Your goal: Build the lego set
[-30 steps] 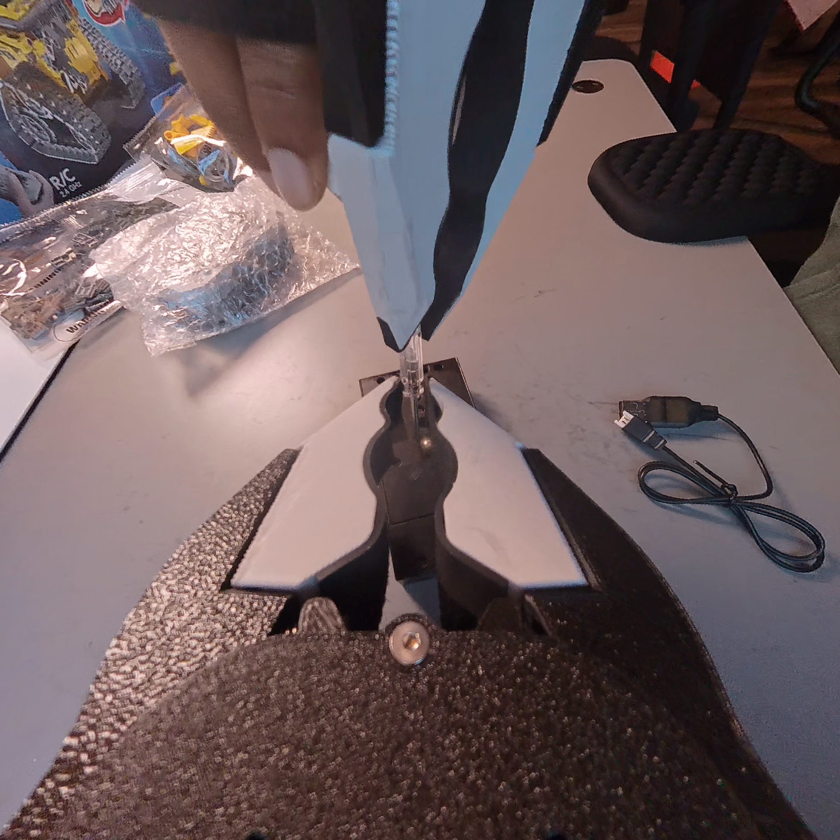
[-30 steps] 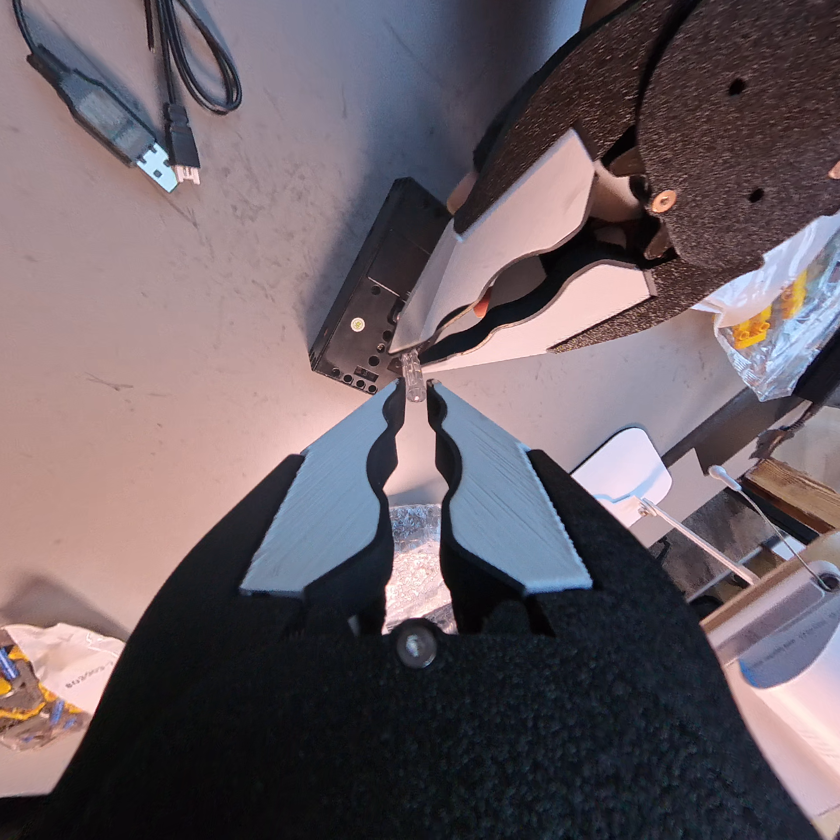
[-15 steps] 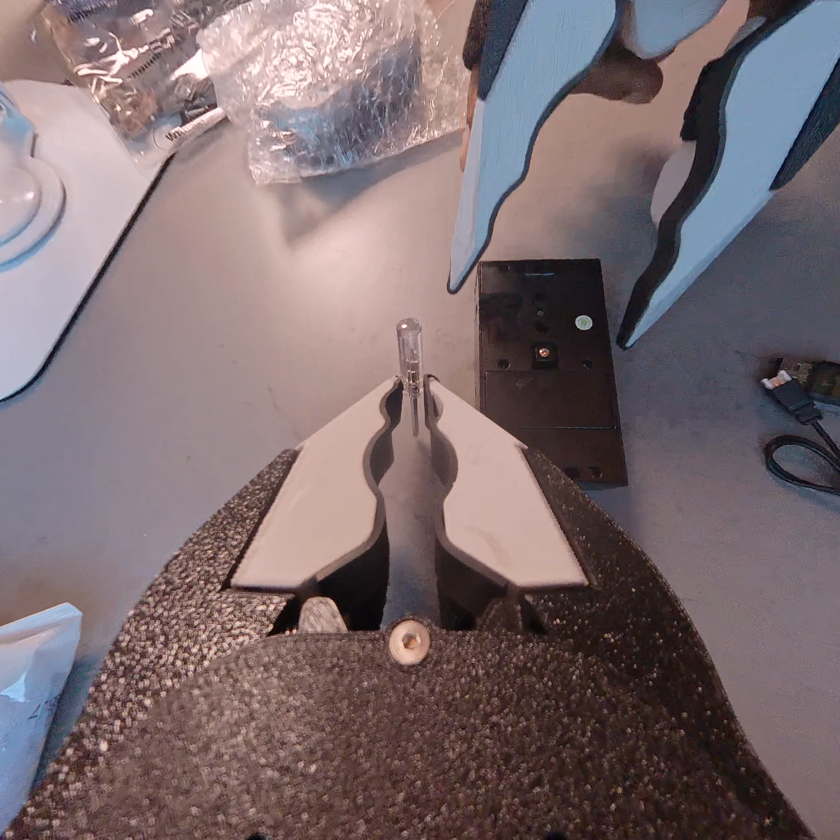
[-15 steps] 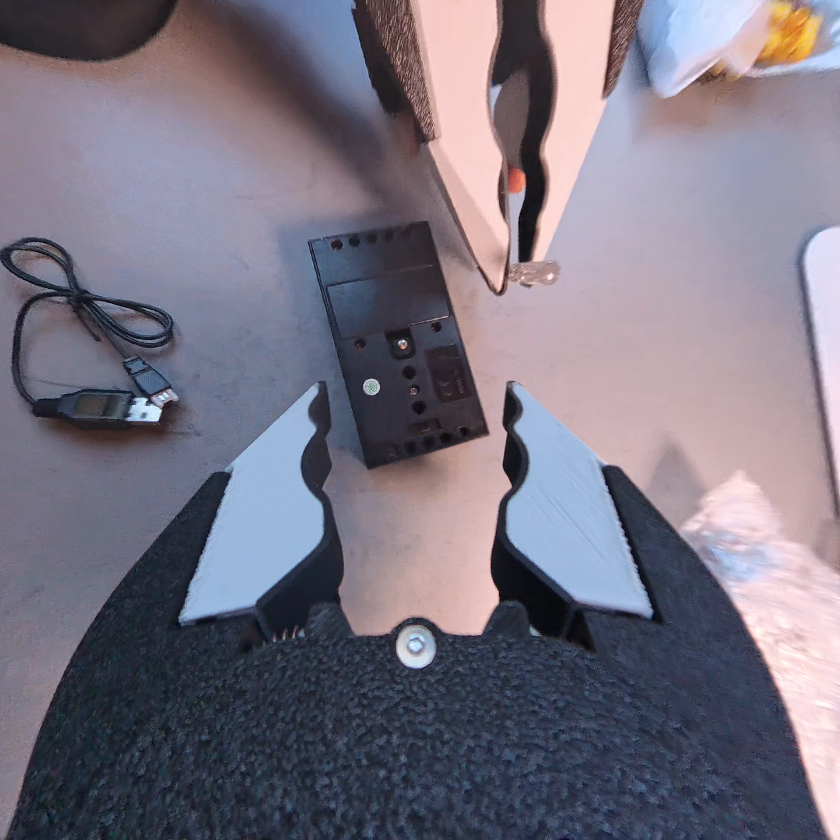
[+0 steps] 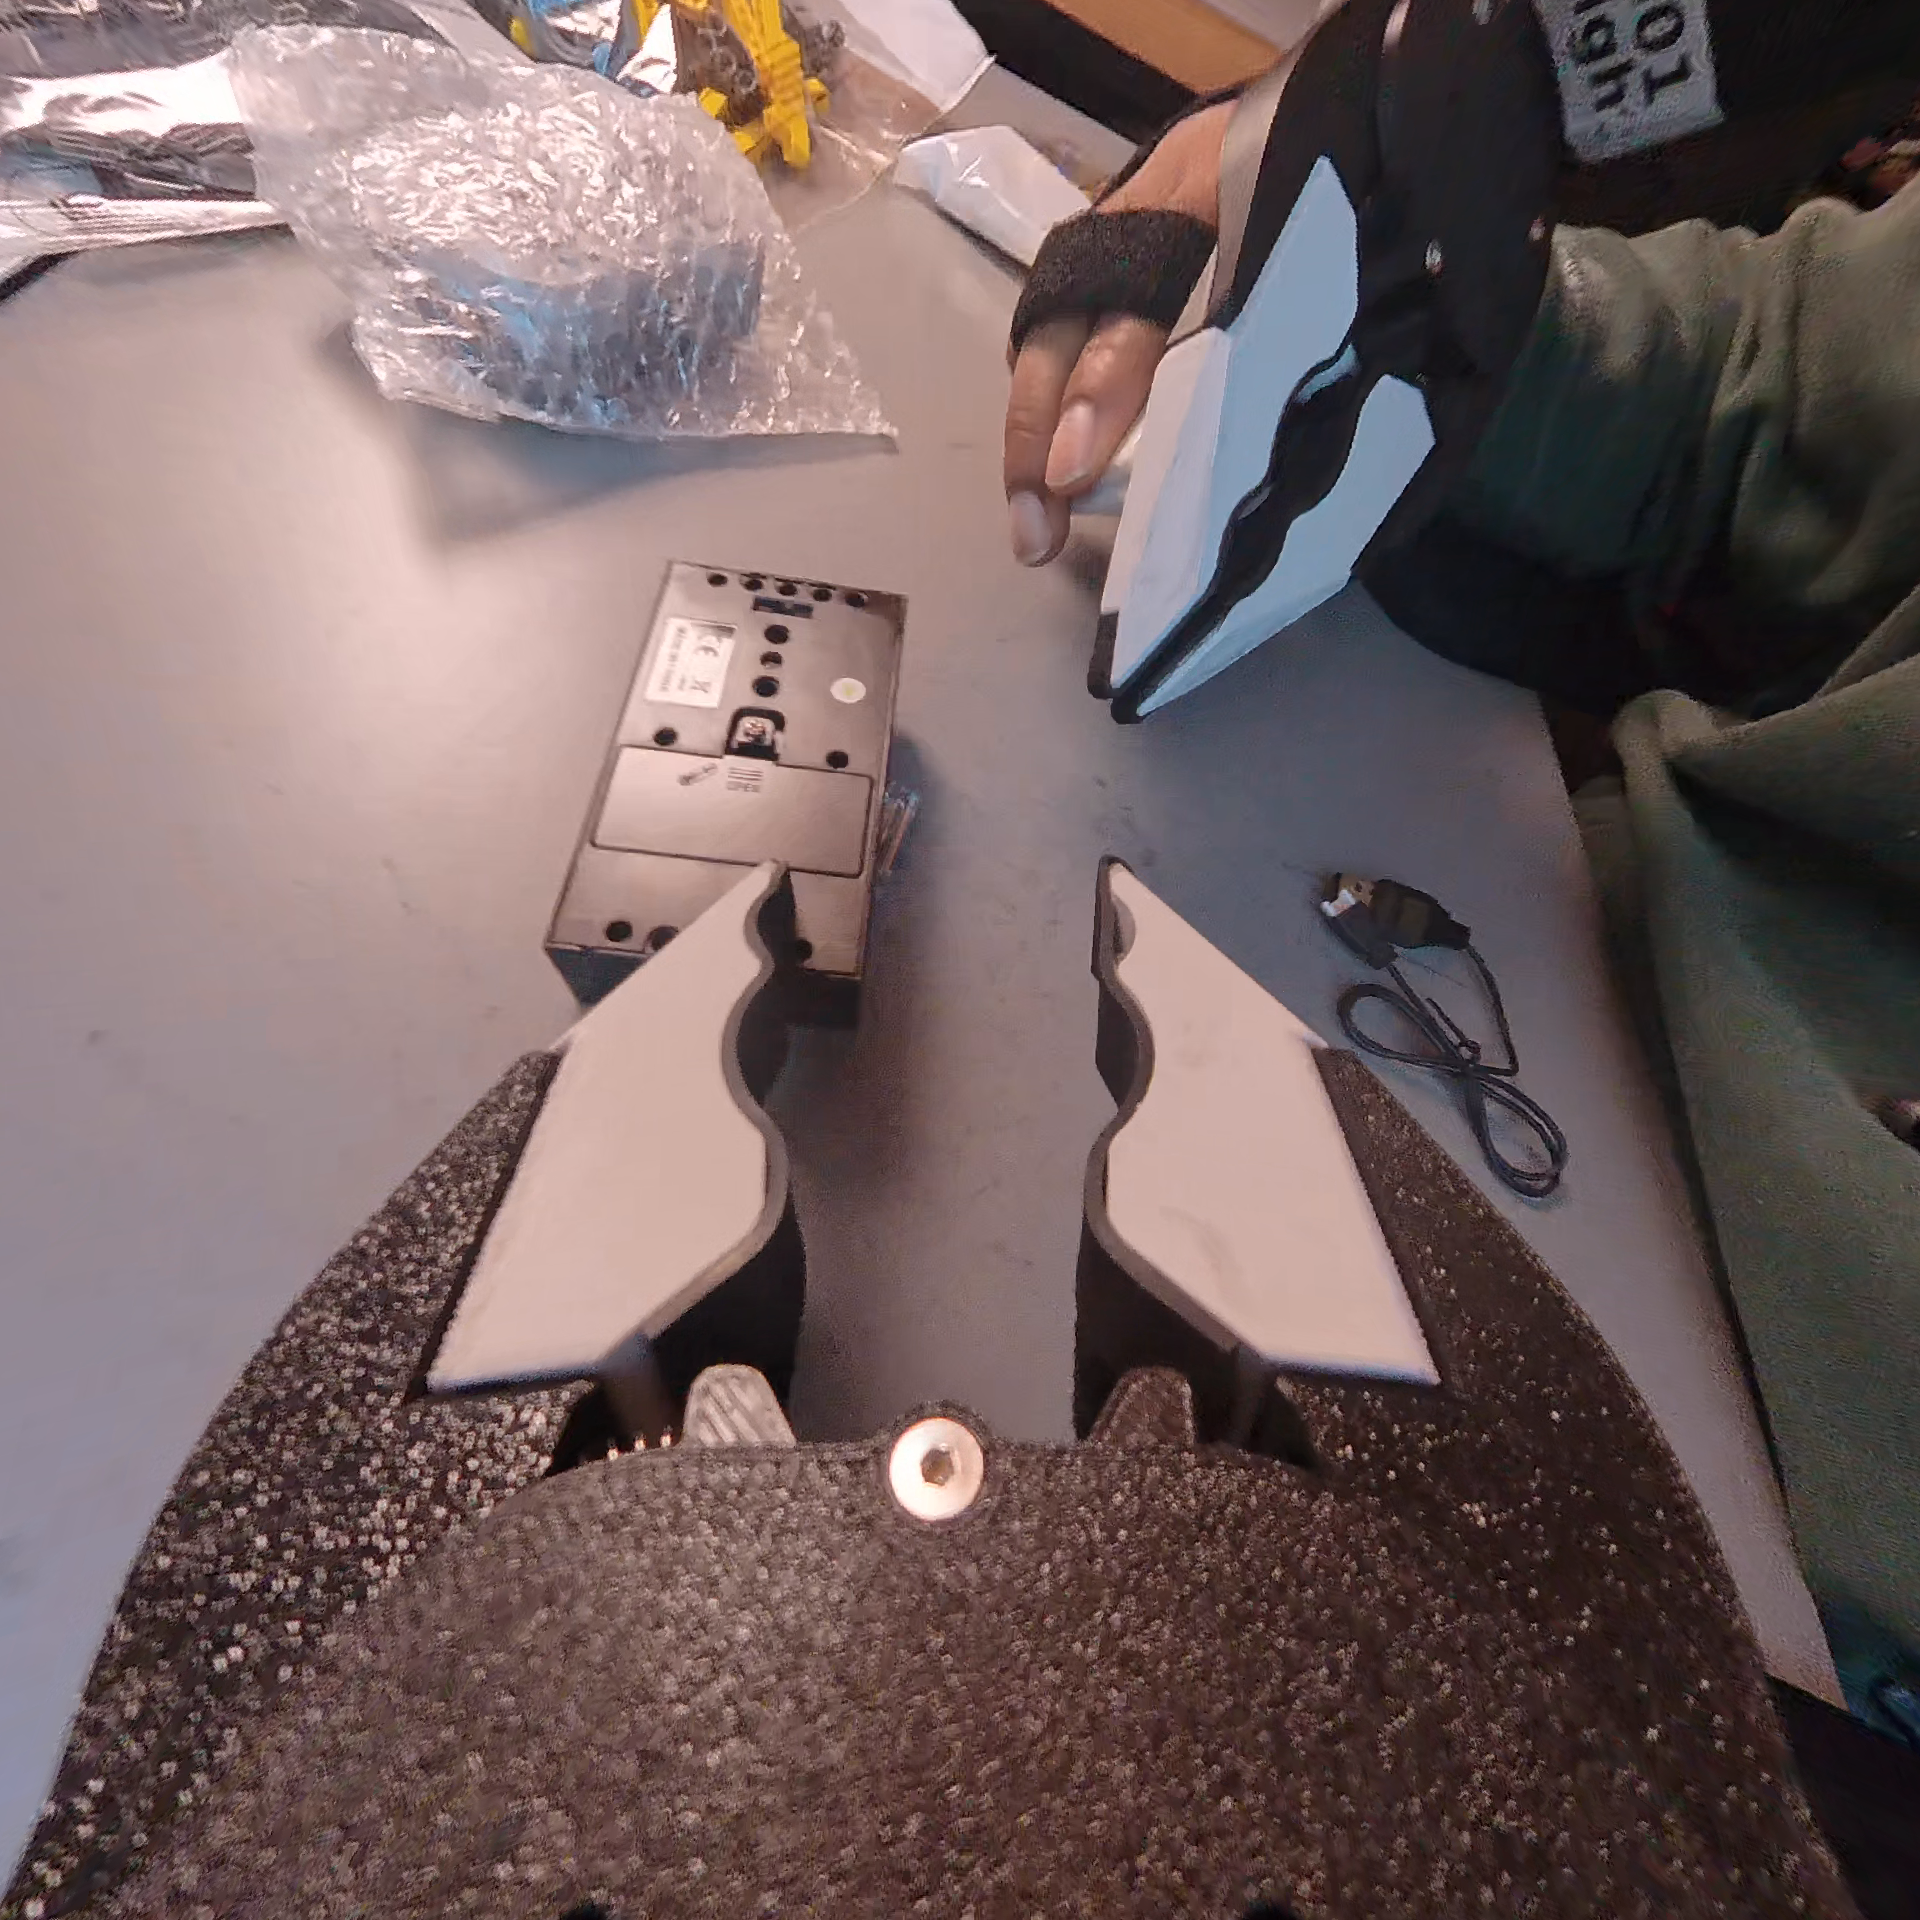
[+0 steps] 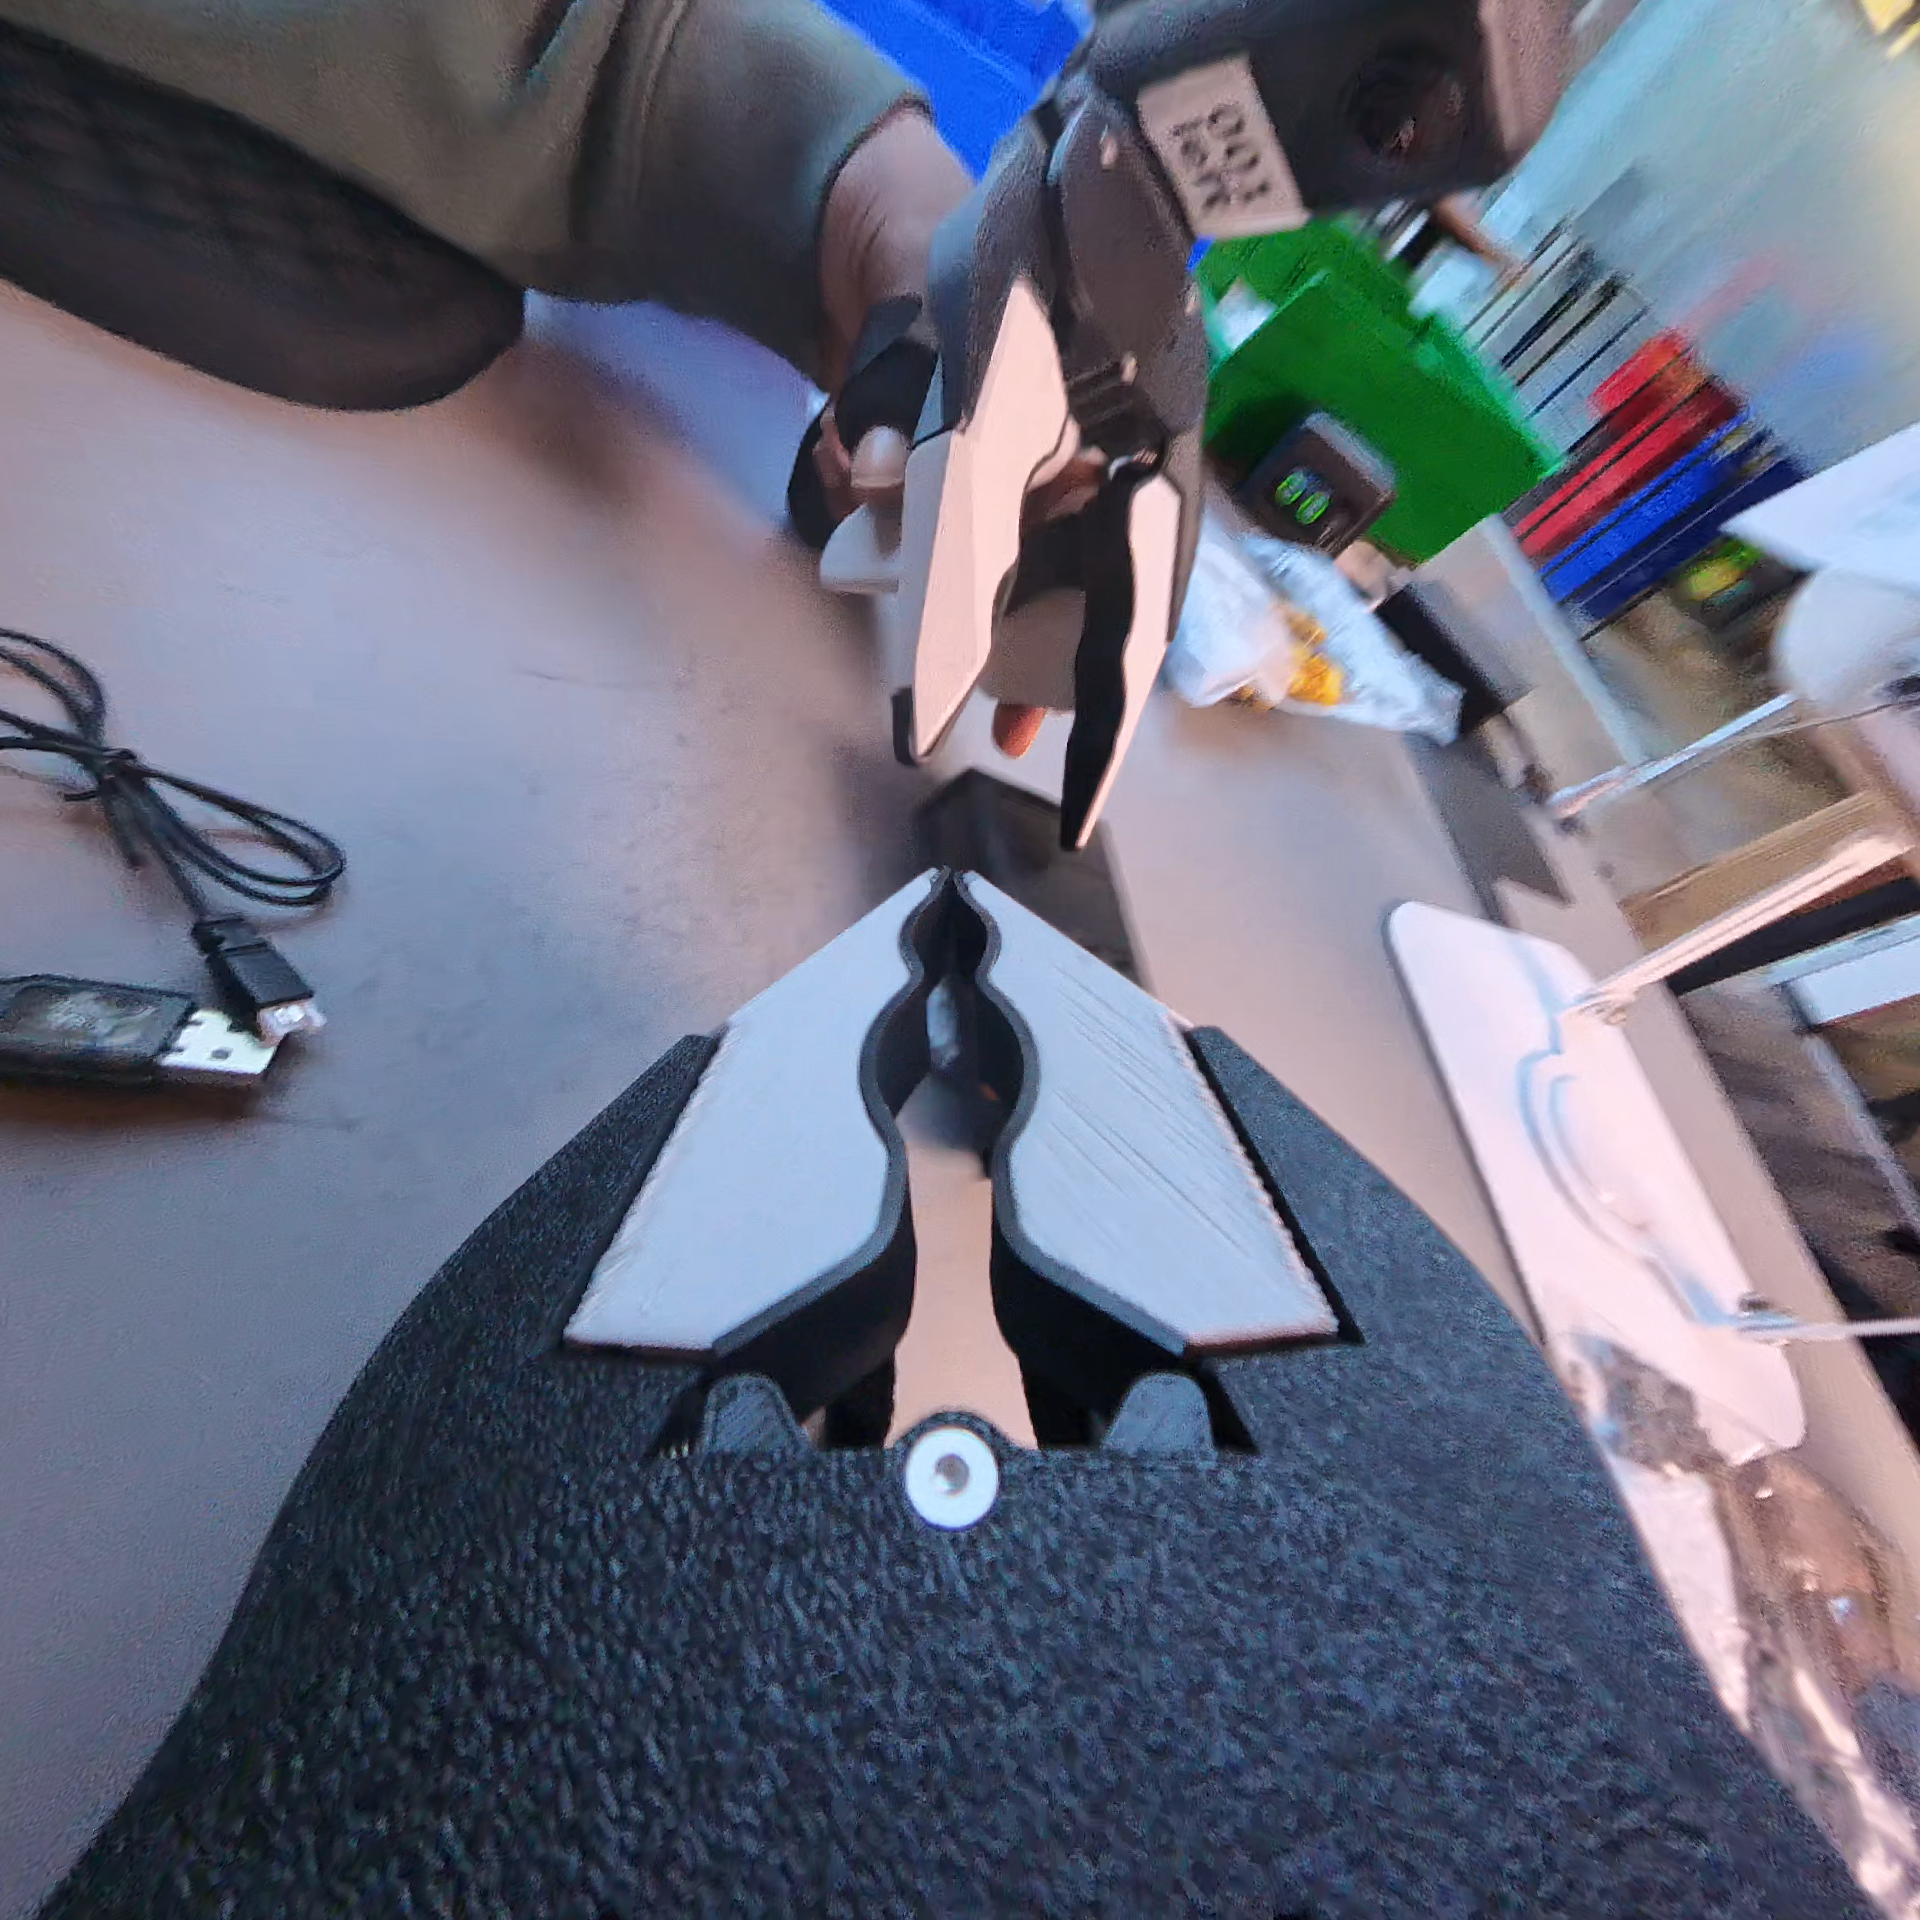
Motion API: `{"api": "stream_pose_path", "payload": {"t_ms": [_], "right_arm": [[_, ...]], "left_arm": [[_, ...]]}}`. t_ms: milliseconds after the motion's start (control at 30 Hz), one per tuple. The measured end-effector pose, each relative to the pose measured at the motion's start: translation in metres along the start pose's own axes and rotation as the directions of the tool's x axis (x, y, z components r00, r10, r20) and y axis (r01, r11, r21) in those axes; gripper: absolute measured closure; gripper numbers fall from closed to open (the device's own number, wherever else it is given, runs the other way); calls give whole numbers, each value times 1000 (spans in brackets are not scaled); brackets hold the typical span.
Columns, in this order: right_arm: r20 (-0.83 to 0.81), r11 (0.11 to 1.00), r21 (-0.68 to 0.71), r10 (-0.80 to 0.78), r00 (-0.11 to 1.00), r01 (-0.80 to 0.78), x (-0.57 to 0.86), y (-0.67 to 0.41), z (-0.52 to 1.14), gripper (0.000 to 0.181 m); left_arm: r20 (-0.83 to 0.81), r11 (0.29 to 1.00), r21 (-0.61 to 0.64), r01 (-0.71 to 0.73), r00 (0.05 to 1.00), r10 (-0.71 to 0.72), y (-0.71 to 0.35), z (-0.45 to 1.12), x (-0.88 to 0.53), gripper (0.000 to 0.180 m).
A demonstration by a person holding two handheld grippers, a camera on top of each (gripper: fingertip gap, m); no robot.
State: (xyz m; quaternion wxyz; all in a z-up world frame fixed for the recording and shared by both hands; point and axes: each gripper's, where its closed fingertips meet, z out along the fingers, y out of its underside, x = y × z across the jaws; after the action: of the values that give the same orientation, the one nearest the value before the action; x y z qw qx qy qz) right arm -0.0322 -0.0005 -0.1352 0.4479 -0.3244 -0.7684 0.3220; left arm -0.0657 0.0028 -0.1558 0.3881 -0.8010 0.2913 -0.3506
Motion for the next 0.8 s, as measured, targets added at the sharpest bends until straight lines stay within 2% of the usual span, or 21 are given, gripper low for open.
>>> {"api": "stream_pose_path", "payload": {"t_ms": [33, 200, 367, 467, 567, 633, 667, 733, 800], "right_arm": [[9, 999, -34, 12, 1000, -12, 0, 5, 0, 180], [-44, 996, -28, 83, 996, -84, 13, 18, -1, 170], [-132, 970, -128, 190, 973, -207, 45, 44, 4, 142], [-127, 933, -199, 279, 952, -300, 64, 59, 11, 121], [-129, 920, -183, 328, 936, -348, 76, 59, 15, 119], [-120, 918, -165, 343, 931, -360, 74, 55, 18, 119], [-114, 917, -163, 349, 930, -364, 71, 54, 20, 119], [-112, 921, -171, 335, 936, -350, 66, 55, 22, 119], [-116, 924, -188, 317, 941, -334, 62, 58, 21, 117]], "left_arm": [[15, 1000, -18, -3, 1000, 3, 3, 2, -2, 122], [104, 994, -81, -70, 991, 78, 8, 6, -11, 133], [230, 994, -26, -102, 968, 105, -4, -3, -31, 139], [373, 988, -12, -156, 916, 149, -14, -12, -52, 124], [440, 979, -109, -175, 874, 205, -5, -5, -66, 102], [433, 971, -195, -139, 876, 212, 5, 5, -72, 93], [430, 963, -233, -133, 874, 225, 9, 9, -75, 95], [404, 951, -276, -141, 880, 248, 12, 15, -76, 114], [407, 941, -283, -187, 865, 294, 9, 16, -75, 114]]}}
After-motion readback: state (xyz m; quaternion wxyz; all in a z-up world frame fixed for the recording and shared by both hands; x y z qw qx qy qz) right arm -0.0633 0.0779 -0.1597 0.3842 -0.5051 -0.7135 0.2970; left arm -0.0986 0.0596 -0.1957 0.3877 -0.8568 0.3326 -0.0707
